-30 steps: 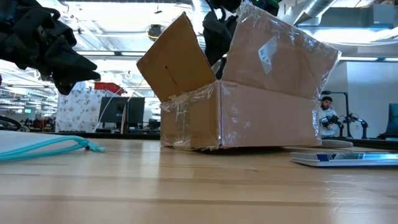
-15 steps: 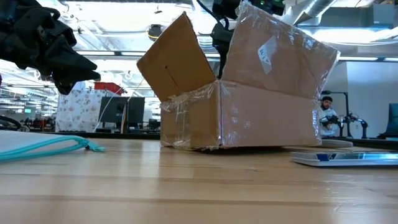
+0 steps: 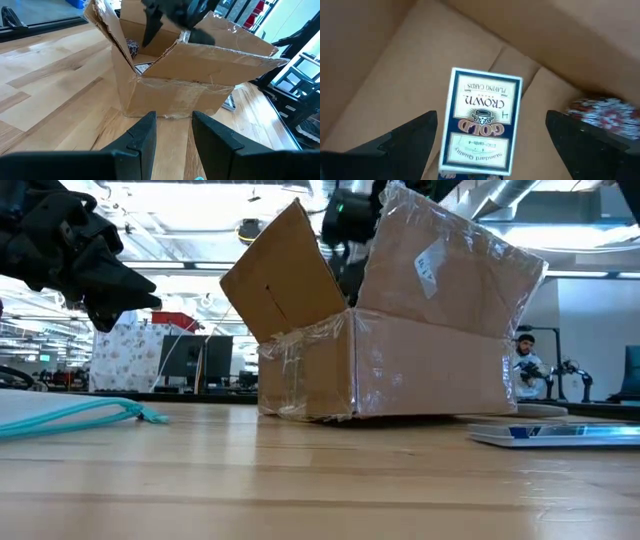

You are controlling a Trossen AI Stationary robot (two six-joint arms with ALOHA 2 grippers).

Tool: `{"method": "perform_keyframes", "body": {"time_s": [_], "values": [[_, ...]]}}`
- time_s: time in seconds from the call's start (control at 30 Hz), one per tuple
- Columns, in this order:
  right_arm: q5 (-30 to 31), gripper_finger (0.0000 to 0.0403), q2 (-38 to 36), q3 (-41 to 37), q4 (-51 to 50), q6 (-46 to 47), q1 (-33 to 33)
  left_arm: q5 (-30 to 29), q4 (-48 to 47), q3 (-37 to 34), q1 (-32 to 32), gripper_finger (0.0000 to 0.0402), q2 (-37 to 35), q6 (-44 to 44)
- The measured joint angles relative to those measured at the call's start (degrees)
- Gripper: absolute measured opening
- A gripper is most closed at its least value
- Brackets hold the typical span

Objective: Unpack boxes
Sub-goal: Remove the white deck of cards from the cardboard box

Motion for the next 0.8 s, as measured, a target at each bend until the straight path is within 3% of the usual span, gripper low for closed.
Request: {"method": "perform_keyframes", "body": {"time_s": [0.8], "values": [[-2.5,0.0363,8.9,0.1,1.8,0.7,-0.4,0.0,0.1,0.0,0.0,0.0109,0.0,0.0]]}}
